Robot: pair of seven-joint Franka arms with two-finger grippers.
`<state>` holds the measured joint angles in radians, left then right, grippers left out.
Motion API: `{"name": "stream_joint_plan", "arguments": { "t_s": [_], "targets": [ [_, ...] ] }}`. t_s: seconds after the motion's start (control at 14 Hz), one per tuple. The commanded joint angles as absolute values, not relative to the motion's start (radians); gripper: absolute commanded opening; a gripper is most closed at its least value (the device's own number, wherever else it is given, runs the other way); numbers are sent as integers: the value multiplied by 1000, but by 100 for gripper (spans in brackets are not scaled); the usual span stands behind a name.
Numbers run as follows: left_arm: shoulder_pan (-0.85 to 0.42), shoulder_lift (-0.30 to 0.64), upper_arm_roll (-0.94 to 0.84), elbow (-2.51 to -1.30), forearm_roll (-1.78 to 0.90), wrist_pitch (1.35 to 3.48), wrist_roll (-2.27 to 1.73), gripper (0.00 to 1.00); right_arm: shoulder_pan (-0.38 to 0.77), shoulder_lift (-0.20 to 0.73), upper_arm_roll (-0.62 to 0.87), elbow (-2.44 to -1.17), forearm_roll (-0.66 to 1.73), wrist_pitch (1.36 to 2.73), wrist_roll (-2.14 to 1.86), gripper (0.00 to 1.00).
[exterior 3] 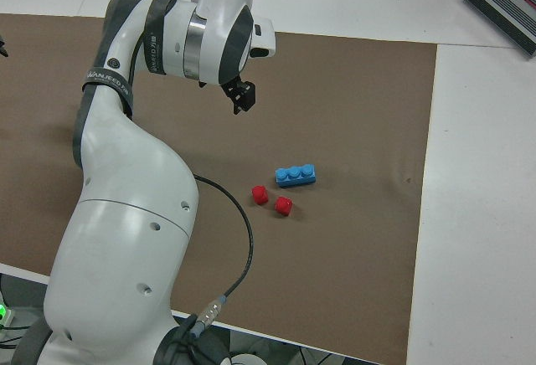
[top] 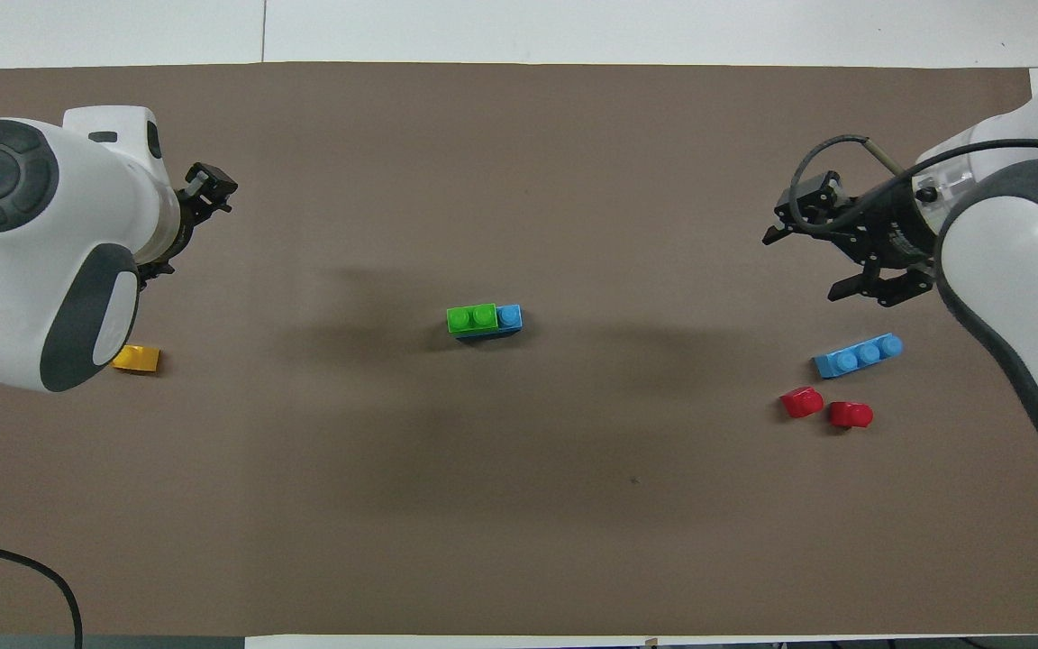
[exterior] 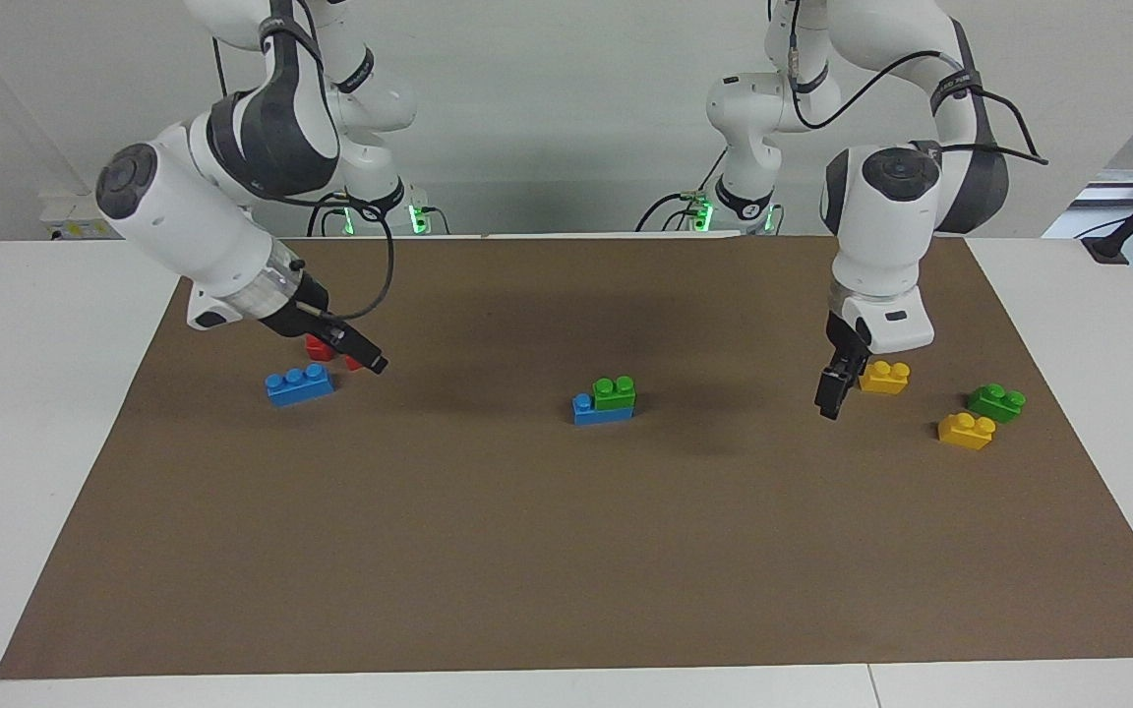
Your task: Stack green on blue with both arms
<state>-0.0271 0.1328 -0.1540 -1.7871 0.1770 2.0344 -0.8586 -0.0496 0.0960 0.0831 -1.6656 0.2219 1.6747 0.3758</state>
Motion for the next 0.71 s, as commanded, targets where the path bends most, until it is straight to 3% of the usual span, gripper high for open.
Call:
{"name": "stream_joint_plan", "arguments": {
  "t_s": [0.0, 0.64],
  "targets": [
    [23, 124, -161, -1708, 109, 1909, -582, 100, -55, 11, 97, -1672, 71, 1626, 124, 100],
    [38, -1, -152, -1667, 46, 1579, -104, 100, -58, -3, 97, -1680, -31, 1591, 14, 100]
  ]
}}
